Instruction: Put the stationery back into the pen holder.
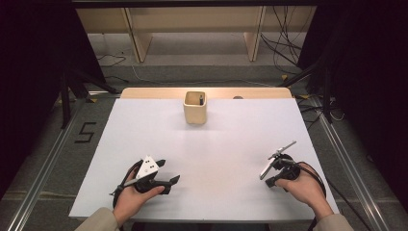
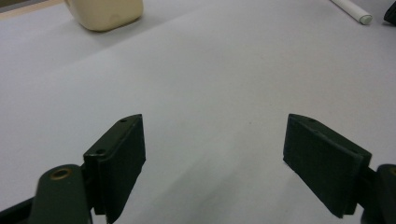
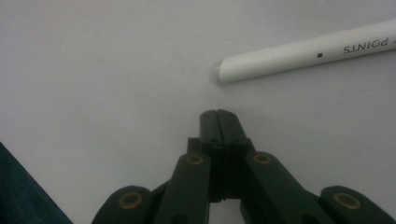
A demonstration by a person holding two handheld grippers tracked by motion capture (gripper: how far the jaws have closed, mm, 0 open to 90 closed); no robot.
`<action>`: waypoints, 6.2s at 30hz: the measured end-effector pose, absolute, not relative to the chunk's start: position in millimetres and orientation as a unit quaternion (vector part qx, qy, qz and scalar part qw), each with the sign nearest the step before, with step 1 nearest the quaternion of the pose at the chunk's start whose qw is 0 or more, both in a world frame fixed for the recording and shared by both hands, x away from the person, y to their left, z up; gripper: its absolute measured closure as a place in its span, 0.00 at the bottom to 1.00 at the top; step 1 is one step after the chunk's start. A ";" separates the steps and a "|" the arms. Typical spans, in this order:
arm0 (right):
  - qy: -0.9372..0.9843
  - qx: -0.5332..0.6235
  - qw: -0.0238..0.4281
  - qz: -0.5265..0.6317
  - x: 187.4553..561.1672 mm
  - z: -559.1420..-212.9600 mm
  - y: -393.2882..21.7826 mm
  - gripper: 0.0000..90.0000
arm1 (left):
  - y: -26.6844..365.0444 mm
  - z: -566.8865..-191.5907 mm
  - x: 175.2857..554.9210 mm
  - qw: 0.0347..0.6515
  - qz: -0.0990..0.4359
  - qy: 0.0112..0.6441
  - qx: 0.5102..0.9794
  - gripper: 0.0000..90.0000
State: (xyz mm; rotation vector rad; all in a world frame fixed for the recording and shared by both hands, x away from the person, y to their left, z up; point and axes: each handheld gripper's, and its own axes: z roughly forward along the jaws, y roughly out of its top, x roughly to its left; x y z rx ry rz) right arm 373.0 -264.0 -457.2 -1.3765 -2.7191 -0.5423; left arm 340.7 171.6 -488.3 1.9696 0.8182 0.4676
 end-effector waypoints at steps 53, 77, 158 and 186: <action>-0.794 -0.538 -0.158 -0.237 466.7 -468.0 -330.6 1.00 | 171.0 -488.6 342.1 0.463 0.188 0.334 0.799 0.23; -0.819 -0.512 -0.149 -0.212 461.1 -464.6 -321.1 1.00 | 170.6 -488.6 341.9 0.463 0.188 0.332 0.800 0.24; -0.700 -0.569 -0.269 -0.337 387.4 -460.3 -308.2 0.38 | -95.9 -496.3 392.1 0.416 0.141 0.307 0.845 0.60; -0.702 -0.568 -0.269 -0.335 388.0 -461.3 -306.5 0.38 | -91.1 -496.8 395.8 0.411 0.129 0.314 0.846 0.77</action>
